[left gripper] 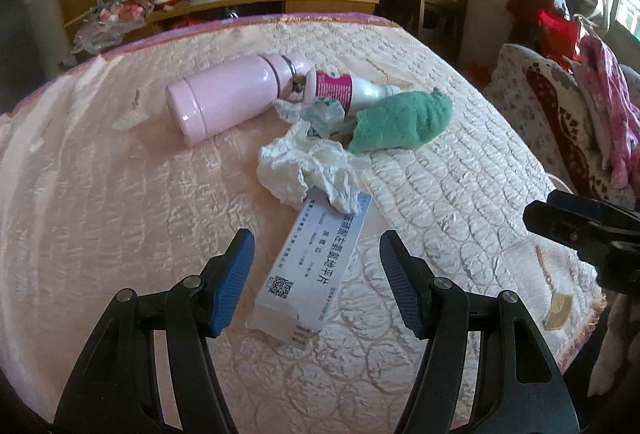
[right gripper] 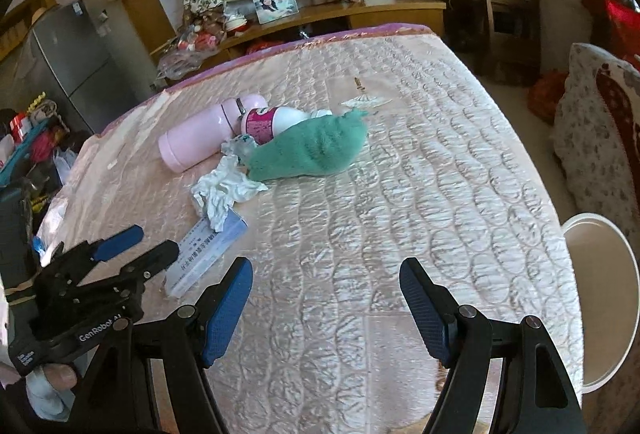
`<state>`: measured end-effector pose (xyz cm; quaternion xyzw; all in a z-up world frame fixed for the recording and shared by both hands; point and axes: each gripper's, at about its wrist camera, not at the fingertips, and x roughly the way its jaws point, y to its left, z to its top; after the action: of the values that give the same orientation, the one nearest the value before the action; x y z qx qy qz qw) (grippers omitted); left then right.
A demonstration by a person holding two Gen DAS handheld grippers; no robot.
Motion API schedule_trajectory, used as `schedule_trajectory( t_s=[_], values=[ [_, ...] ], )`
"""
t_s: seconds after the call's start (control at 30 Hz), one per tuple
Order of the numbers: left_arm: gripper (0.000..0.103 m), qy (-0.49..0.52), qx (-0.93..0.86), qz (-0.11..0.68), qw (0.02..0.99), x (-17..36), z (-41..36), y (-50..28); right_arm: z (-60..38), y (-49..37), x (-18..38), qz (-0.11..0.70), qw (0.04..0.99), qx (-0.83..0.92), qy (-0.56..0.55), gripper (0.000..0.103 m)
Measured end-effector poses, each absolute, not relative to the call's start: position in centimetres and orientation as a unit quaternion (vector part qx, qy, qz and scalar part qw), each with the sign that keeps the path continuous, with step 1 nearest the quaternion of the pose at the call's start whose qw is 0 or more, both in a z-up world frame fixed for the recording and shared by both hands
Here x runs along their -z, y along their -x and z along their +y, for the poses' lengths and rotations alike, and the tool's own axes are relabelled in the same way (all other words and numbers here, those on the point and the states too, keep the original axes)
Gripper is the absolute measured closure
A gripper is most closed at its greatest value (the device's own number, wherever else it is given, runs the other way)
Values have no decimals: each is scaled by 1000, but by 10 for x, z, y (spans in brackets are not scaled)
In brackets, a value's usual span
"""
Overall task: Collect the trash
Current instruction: 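Move both open tools back over the bed toward the white medicine box and tissue, then grasp the white medicine box with the left gripper while the right grasps the white tissue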
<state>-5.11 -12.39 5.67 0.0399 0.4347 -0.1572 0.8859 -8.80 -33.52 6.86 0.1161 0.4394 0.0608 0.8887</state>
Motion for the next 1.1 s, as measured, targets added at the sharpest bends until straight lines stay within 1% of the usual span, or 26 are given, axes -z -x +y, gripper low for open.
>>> schedule_trajectory(
  t_s=[0.17,0.4,0.53,0.63,0.67,0.7,0.77,0.87,1.1],
  values=[
    [39,-46,187,460,867,-42,-122,39,-332,83,-63,448,884,-60,-122,29],
    [39,-77,190,475,856,-25,-130,22,-322,73,-53,461,877,-67,-116,29],
    [39,-114,179,480,851,-15,-142,15,-320,71,-51,465,876,-67,-111,29],
    [40,-112,182,479,851,-13,-141,13,-316,67,-51,468,875,-68,-103,29],
    [41,-102,184,484,849,-13,-137,12,-314,65,-51,469,875,-69,-98,29],
    [48,-88,187,489,847,-14,-132,11,-311,63,-51,469,875,-72,-94,29],
    [52,-71,187,498,844,-17,-119,12,-304,58,-51,470,875,-78,-85,29],
    [52,-45,186,510,838,-19,-92,20,-289,47,-49,469,875,-94,-78,29],
    [53,-39,163,518,839,-21,-46,44,-235,11,-34,484,860,-144,-72,29]
  ],
)
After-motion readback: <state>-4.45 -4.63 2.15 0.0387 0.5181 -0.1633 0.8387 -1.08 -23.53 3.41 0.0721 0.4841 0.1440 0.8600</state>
